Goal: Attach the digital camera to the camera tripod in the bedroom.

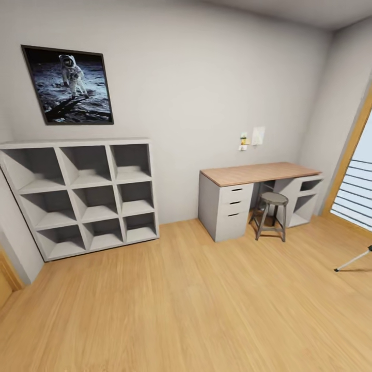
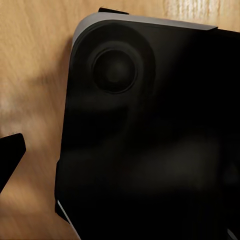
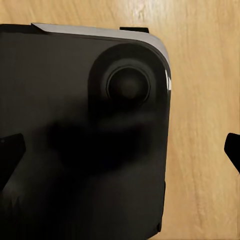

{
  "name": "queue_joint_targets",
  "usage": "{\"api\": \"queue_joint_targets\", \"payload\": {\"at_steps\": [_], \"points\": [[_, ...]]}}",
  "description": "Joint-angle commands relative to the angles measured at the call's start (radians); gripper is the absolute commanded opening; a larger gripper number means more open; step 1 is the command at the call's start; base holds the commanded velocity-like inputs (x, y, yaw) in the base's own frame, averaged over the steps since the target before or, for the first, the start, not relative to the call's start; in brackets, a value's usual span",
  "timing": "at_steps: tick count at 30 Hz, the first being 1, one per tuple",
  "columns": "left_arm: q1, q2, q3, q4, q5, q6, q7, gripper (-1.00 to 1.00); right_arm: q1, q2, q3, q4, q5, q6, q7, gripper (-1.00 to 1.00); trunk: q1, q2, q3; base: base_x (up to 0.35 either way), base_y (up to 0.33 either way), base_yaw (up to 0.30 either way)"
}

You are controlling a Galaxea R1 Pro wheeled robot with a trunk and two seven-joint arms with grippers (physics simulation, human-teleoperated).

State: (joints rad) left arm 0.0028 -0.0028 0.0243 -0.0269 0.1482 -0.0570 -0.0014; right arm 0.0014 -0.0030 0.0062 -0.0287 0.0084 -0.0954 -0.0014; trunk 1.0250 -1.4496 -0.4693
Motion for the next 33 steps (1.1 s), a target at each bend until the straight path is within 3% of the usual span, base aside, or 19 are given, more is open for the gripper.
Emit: {"api": "queue_joint_targets", "payload": {"at_steps": [1, 33], "points": [[0.000, 0.000, 0.002, -0.001, 0.007, -0.002, 0.000, 1.00, 0.000, 0.000, 0.000, 0.000, 0.001, -0.002, 0.000, 1.00, 0.000, 0.000, -0.001, 0.005, 0.002, 0.235], [0.000, 0.001, 0.002, -0.001, 0.008, -0.001, 0.000, 1.00, 0.000, -0.001, 0.001, 0.000, 0.001, -0.003, 0.000, 1.00, 0.000, 0.000, -0.001, 0.001, 0.000, 0.261]]}}
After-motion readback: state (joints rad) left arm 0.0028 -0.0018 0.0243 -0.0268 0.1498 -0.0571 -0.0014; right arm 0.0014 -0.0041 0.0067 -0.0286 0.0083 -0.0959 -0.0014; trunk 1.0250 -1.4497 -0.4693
